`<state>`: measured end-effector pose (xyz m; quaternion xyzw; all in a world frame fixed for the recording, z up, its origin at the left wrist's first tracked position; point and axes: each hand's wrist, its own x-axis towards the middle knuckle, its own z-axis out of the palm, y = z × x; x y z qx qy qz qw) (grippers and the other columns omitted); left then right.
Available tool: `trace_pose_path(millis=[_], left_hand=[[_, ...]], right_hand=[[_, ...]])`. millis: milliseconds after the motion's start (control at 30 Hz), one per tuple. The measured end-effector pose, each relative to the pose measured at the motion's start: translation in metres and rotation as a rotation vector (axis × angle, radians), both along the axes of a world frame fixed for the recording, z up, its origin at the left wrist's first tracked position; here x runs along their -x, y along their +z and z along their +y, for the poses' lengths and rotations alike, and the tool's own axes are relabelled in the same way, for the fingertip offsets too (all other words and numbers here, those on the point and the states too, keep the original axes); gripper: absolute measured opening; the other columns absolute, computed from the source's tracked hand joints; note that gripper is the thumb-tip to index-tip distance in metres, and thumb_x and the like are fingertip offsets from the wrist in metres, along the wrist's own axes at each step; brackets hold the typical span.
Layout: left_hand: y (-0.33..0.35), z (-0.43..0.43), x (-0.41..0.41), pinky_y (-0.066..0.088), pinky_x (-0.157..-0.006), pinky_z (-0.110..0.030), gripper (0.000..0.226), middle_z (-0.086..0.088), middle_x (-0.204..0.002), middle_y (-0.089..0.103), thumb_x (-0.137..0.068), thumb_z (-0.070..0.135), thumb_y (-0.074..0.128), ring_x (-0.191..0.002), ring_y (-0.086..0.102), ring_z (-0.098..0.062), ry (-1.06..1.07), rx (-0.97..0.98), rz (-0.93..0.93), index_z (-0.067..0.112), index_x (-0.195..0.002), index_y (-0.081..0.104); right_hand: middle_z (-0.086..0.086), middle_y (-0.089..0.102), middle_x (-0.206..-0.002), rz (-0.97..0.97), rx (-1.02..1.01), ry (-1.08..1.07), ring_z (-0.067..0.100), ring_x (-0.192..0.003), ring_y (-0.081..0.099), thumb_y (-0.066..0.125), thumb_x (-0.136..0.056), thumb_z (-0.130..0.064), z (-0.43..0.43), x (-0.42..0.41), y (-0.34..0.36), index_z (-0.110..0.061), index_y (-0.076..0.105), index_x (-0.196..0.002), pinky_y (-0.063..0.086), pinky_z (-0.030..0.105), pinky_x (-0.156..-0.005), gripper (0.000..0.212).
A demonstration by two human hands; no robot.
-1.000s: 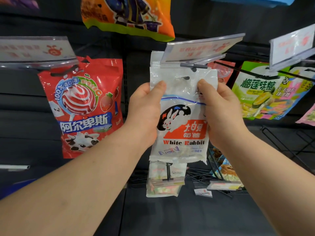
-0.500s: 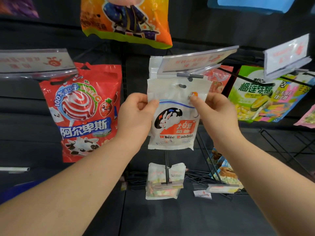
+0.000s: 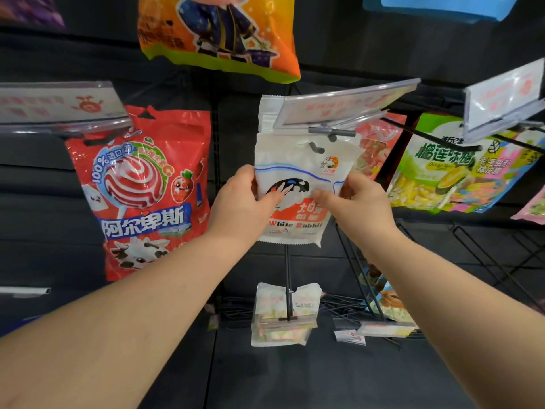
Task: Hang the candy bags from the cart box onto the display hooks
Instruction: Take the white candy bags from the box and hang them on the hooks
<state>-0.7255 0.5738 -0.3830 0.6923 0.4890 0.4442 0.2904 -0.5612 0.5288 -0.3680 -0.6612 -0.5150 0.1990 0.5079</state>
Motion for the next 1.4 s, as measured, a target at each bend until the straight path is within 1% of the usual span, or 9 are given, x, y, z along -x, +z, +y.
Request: trace_pose_path(millis=[133, 267, 367, 500, 600, 733, 933, 1133, 1400], left_hand=[[-0.003, 0.013, -0.004, 0.046, -0.061, -0.019, 0.023, 0.006, -0.100, 0.064, -0.088, 0.031, 0.067, -0.084, 0.061, -0.008, -0.003, -0.007, 0.031, 0.021, -0.105, 0.056], [-0.001, 0.020, -0.006, 0.046, -0.060, -0.021, 0.026, 0.009, -0.097, 0.062, -0.087, 0.033, 0.067, -0.083, 0.059, -0.012, 0.023, 0.034, 0.065, 0.021, -0.107, 0.055], [0.002, 0.019, -0.005, 0.047, -0.064, -0.027, 0.031, 0.008, -0.099, 0.060, -0.087, 0.036, 0.066, -0.084, 0.058, -0.012, 0.021, 0.043, 0.144, 0.019, -0.111, 0.055], [0.005, 0.006, 0.007, 0.048, -0.071, -0.032, 0.038, 0.004, -0.104, 0.058, -0.085, 0.048, 0.064, -0.089, 0.058, -0.014, 0.032, 0.071, 0.251, 0.021, -0.107, 0.051], [0.008, -0.012, 0.021, 0.047, -0.085, -0.038, 0.057, -0.003, -0.124, 0.054, -0.082, 0.057, 0.062, -0.110, 0.056, -0.024, 0.037, 0.145, 0.404, 0.020, -0.123, 0.048], [0.020, -0.042, 0.044, 0.046, -0.094, -0.042, 0.065, -0.004, -0.134, 0.047, -0.085, 0.061, 0.055, -0.121, 0.049, -0.026, -0.062, 0.102, 0.745, 0.021, -0.134, 0.040], [0.046, -0.083, 0.082, 0.031, -0.108, -0.041, 0.067, -0.002, -0.145, 0.039, -0.090, 0.064, 0.041, -0.135, 0.034, -0.025, -0.209, 0.018, 1.092, 0.024, -0.143, 0.033], [0.077, -0.120, 0.124, 0.024, -0.112, -0.044, 0.069, -0.005, -0.150, 0.034, -0.090, 0.064, 0.040, -0.137, 0.030, -0.027, -0.207, 0.031, 1.122, 0.024, -0.145, 0.031], [0.089, -0.174, 0.180, 0.019, -0.114, -0.049, 0.075, -0.006, -0.155, 0.027, -0.089, 0.063, 0.043, -0.142, 0.021, -0.029, -0.105, 0.127, 1.125, 0.023, -0.149, 0.024]], right_hand=[[-0.013, 0.069, -0.084, 0.006, 0.038, -0.009, 0.003, -0.076, 0.066, 0.073, -0.082, -0.028, 0.012, -0.004, 0.004, -0.033, 0.060, -0.079, 0.053, 0.023, -0.067, 0.015], [-0.006, 0.072, -0.094, 0.018, 0.076, -0.026, 0.012, -0.085, 0.069, 0.073, -0.082, -0.028, 0.019, -0.005, 0.006, -0.033, 0.058, -0.079, 0.057, 0.033, -0.077, 0.016], [-0.007, 0.070, -0.092, 0.040, 0.090, -0.036, 0.009, -0.083, 0.067, 0.071, -0.083, -0.028, 0.014, -0.001, 0.005, -0.030, 0.060, -0.089, 0.057, 0.032, -0.077, 0.013], [-0.009, 0.063, -0.096, -0.009, 0.128, -0.083, 0.007, -0.084, 0.060, 0.072, -0.081, -0.033, -0.004, 0.004, 0.005, -0.025, 0.055, -0.108, 0.049, 0.025, -0.071, 0.033], [-0.005, 0.057, -0.105, -0.179, 0.193, -0.129, 0.014, -0.091, 0.057, 0.072, -0.081, -0.039, -0.026, 0.006, 0.009, -0.025, 0.051, -0.111, 0.045, 0.032, -0.076, 0.039], [0.008, 0.047, -0.128, -0.540, 0.405, -0.080, 0.030, -0.117, 0.049, 0.063, -0.086, -0.042, -0.063, 0.018, 0.019, -0.020, 0.047, -0.129, 0.045, 0.041, -0.092, 0.050], [0.001, 0.036, -0.144, -0.931, 0.560, 0.086, 0.027, -0.131, 0.036, 0.051, -0.090, -0.051, -0.107, 0.065, 0.047, -0.026, 0.037, -0.139, 0.037, 0.041, -0.103, 0.057], [0.001, 0.028, -0.152, -1.015, 0.607, 0.172, 0.026, -0.140, 0.025, 0.049, -0.091, -0.050, -0.145, 0.111, 0.072, -0.027, 0.026, -0.147, 0.026, 0.045, -0.110, 0.064], [0.000, 0.029, -0.152, -1.009, 0.614, 0.308, 0.025, -0.142, 0.024, 0.049, -0.091, -0.048, -0.180, 0.157, 0.084, -0.029, 0.024, -0.148, 0.024, 0.047, -0.112, 0.065]])
